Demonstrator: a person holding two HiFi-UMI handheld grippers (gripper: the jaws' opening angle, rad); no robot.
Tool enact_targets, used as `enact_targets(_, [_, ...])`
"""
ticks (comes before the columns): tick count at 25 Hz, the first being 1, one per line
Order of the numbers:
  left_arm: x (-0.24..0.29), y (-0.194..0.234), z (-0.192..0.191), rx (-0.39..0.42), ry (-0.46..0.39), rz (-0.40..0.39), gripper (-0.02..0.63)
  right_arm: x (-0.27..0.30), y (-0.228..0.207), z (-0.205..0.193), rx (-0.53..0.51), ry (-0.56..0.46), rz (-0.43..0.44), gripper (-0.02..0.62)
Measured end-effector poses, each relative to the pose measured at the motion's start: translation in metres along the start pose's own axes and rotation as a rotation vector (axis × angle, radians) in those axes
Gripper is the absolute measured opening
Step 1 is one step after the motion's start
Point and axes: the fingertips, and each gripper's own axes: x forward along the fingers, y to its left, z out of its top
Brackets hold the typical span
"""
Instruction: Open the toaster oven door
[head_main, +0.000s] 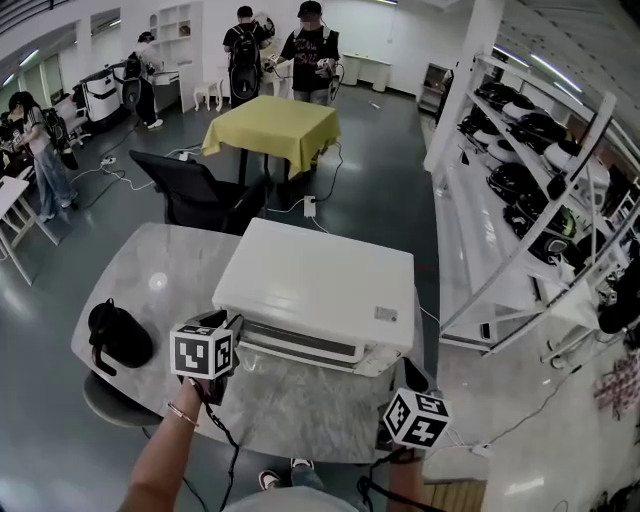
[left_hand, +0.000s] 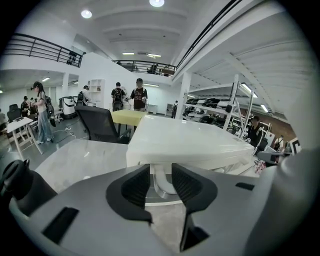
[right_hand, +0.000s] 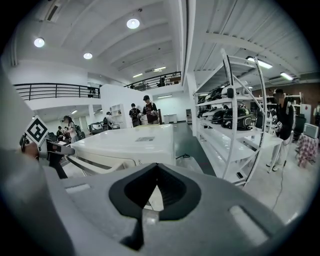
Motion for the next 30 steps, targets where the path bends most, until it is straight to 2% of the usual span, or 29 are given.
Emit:
enact_targets(7, [0.009,0.003,-0.007,-0.005,0.065,0.006,0.137,0.000,-0.003,-0.003,0.013,-0.003,-0.008,0.005])
enact_targets(13, [0.010,0.000,-0.007,-0.046,0.060,-0.010,0.108,0.000,-0.004,-0.004,0.019,-0.002,-0.010,0.005])
enact_targets(20, [0.009,-0.002,-0.010,-0.045,0.073,-0.012,0.102,-0.003,-0.005,-0.002,0.011,-0.005,-0.003,0.005])
enact_targets(30, [-0.002,-0.001,-0.014,-0.043,0.040,0.006,0.100,-0.006,-0.003,-0.001,-0.012,0.000,0.017,0.006])
